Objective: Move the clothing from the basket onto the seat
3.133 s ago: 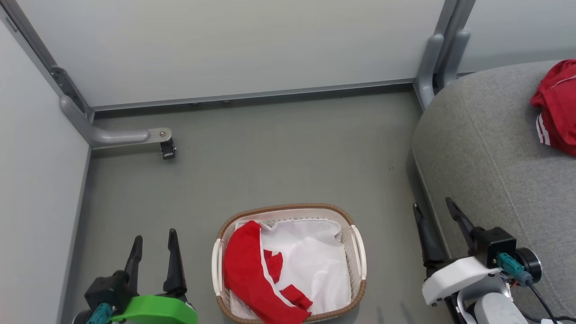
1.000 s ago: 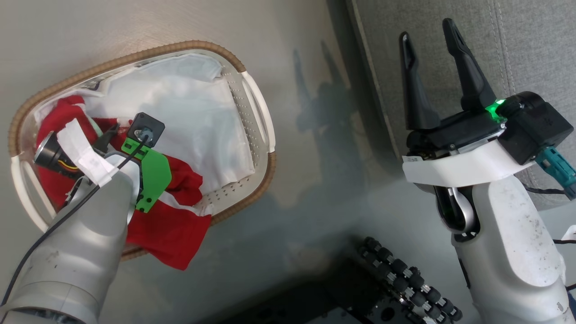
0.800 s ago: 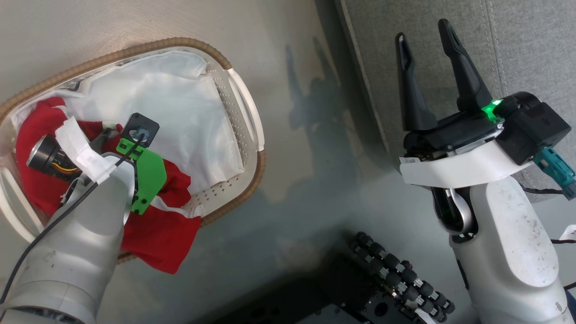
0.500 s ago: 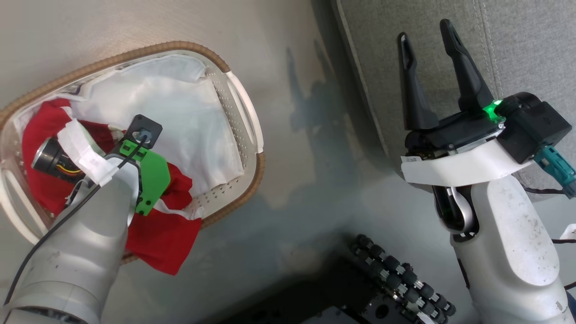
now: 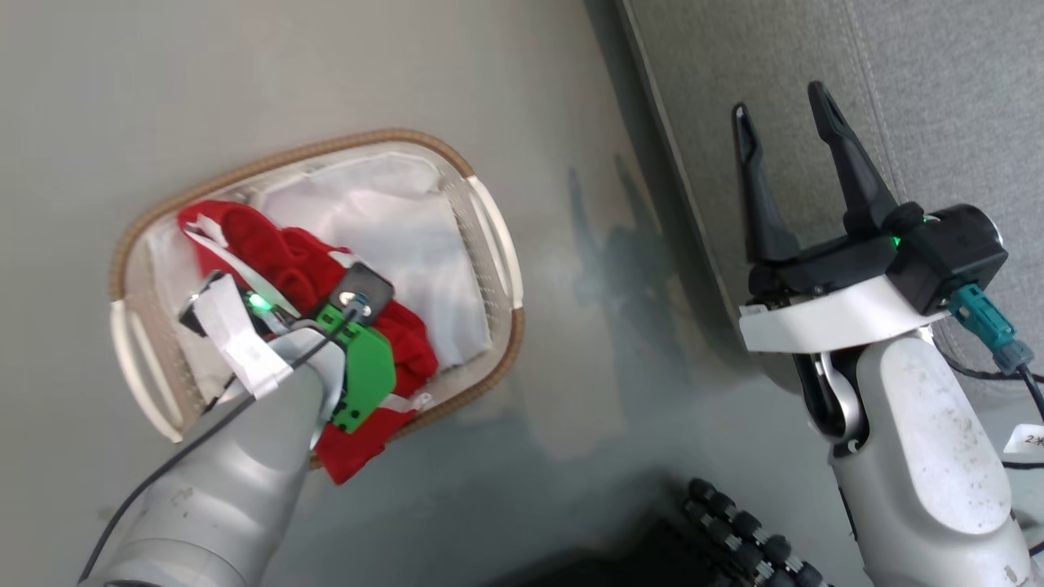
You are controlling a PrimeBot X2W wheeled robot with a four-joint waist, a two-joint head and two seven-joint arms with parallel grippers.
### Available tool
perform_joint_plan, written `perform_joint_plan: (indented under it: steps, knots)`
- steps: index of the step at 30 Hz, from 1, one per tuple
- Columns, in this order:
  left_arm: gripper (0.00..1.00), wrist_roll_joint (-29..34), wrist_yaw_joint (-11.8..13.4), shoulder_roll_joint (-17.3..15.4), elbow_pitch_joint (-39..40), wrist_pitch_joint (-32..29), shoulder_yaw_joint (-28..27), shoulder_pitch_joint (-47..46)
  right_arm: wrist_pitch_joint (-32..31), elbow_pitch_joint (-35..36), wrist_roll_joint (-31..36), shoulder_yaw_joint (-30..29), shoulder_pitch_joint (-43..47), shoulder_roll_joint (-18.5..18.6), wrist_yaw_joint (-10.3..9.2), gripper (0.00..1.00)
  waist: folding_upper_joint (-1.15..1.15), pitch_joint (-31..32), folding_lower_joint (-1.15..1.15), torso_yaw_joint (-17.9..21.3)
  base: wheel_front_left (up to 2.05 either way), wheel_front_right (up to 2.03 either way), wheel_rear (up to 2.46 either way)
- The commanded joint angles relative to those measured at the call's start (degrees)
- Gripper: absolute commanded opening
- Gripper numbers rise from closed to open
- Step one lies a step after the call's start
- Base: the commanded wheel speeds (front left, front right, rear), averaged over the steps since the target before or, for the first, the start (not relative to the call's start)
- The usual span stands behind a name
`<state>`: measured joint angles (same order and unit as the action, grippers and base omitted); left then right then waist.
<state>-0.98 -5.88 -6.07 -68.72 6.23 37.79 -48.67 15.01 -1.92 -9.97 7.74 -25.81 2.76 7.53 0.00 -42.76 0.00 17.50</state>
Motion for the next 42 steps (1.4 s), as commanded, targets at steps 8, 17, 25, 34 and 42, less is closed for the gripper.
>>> perform_joint_plan:
  steps: [8,17,25,34,42]
  knots:
    - [0.0,-1.9,-1.6,2.2,4.7,5.2,3.5,2.6,0.3,-2.6,3.9,-2.4,5.7,0.2,-0.08,1.0,0.0,16.9,0.0,-9.3,0.0,0.0,0.0]
    - [0.0,-5.5,-1.6,-0.6,14.5,7.6,10.9,1.9,0.3,-4.8,5.4,-2.7,10.8,0.3,-0.08,1.0,0.0,26.8,0.0,-11.8,0.0,0.0,0.0]
    - [0.0,-11.3,-1.6,-6.4,28.1,5.0,16.0,-2.5,0.3,-6.4,6.1,-1.8,13.0,0.2,-0.08,1.0,0.0,32.6,0.0,-12.2,0.0,0.0,0.0]
    - [0.0,-15.4,-1.5,-11.8,39.7,-0.6,13.4,-9.6,0.3,-8.4,8.1,1.9,10.2,0.2,-0.08,1.0,0.0,35.4,0.0,-11.2,0.0,0.0,0.0]
    - [0.0,-17.4,-1.2,-11.8,44.0,-2.1,11.7,-12.5,0.3,-11.6,9.5,6.9,4.9,0.2,-0.08,1.0,0.0,37.2,0.0,-11.0,0.0,0.0,0.0]
